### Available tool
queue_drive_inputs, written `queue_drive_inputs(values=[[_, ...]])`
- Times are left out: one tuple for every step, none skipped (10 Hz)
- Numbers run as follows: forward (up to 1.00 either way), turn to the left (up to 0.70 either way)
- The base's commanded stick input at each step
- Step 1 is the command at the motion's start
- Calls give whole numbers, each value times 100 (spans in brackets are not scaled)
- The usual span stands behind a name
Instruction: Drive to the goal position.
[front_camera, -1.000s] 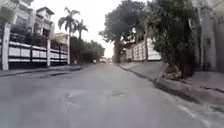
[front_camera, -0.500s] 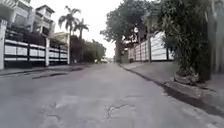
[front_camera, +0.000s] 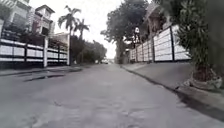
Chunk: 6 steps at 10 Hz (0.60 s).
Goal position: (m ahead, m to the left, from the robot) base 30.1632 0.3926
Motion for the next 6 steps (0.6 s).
queue_drive_inputs(values=[[100,0],[100,0],[100,0],[100,0],[100,0],[100,0]])
